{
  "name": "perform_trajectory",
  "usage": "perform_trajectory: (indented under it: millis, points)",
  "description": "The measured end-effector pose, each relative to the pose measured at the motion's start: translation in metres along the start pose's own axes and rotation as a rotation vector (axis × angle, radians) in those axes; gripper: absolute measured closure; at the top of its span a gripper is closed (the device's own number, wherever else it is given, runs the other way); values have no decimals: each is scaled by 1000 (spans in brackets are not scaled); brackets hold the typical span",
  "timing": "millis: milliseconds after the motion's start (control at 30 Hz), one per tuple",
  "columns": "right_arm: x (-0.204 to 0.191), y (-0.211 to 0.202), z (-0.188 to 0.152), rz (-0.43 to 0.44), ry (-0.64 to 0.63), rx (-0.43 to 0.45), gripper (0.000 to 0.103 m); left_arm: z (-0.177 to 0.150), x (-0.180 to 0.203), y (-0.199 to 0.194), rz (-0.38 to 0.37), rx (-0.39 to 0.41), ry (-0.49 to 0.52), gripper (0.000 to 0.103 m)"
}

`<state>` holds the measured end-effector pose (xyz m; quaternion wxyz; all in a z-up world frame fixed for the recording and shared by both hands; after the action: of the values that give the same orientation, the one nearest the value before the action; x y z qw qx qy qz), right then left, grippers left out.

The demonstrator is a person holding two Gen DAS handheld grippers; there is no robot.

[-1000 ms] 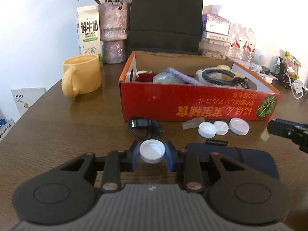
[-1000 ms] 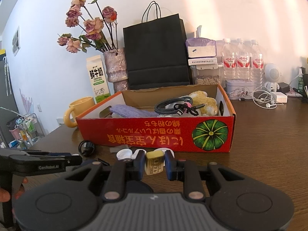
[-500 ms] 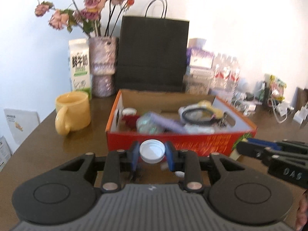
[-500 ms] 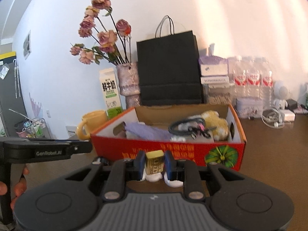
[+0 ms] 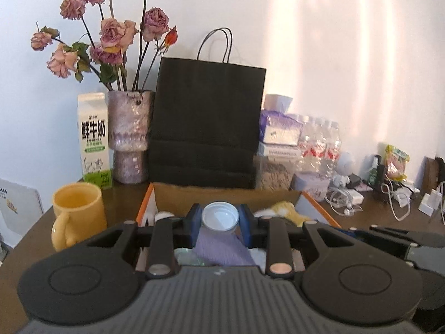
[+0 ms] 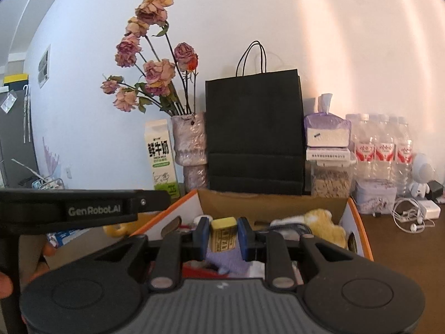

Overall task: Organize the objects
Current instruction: 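Carry the cork block and white cap into the cardboard box while both tools open to release, then lift both open tools out of the cardboard box back toward the table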

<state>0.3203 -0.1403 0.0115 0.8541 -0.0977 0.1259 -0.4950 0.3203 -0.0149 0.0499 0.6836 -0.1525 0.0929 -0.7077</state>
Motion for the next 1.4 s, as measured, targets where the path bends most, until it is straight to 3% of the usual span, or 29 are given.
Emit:
perform_trajectory:
  millis: [367, 533, 667, 700, 733, 800, 833, 867, 900, 1067, 1400]
  points:
    - [29, 75, 1, -30, 36, -31, 82, 1, -23, 71, 54, -21, -32, 73]
    - [39, 94, -4, -29, 35, -68, 82, -5, -31, 96, 44, -63, -39, 73]
    - [46, 100, -5, -40, 32, -79, 81, -3, -32, 102, 30, -52, -22, 70]
    - [48, 101, -5, -48, 33, -81, 79, -3, -31, 102, 28, -47, -19, 58]
    - [50, 100, -6, -53, 36, -85, 76, -3, -32, 102, 32, -42, -18, 40]
    - [55, 99, -7, -73, 42, -82, 53, -2, -34, 101, 58, -25, -19, 12]
    - [57, 99, -8, -84, 44, -83, 43, -2, -35, 99, 75, -9, -16, 3]
    - [58, 99, -9, -97, 46, -85, 21, -1, -37, 98, 89, 4, -14, 0]
    - [59, 98, -10, -105, 44, -82, 9, -1, -38, 96, 97, 15, -16, 0]
    - [57, 95, -9, -118, 31, -65, 0, -1, -45, 98, 114, -4, -42, 0]
    - [55, 83, -5, -129, 47, -42, 0, -3, -51, 87, 123, 2, -57, 0]
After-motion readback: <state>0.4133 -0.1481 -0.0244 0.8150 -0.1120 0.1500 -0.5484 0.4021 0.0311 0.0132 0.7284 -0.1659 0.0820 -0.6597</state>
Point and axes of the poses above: each gripper's, at about its wrist camera, not at the fingertips, and y roughly the way its jaws point, x to its right, z to its top, the point moved 6 cm from there along y, roughly the way its jaws point, and after that the axes turned 3 degrees about z, right-handed, at the moved point
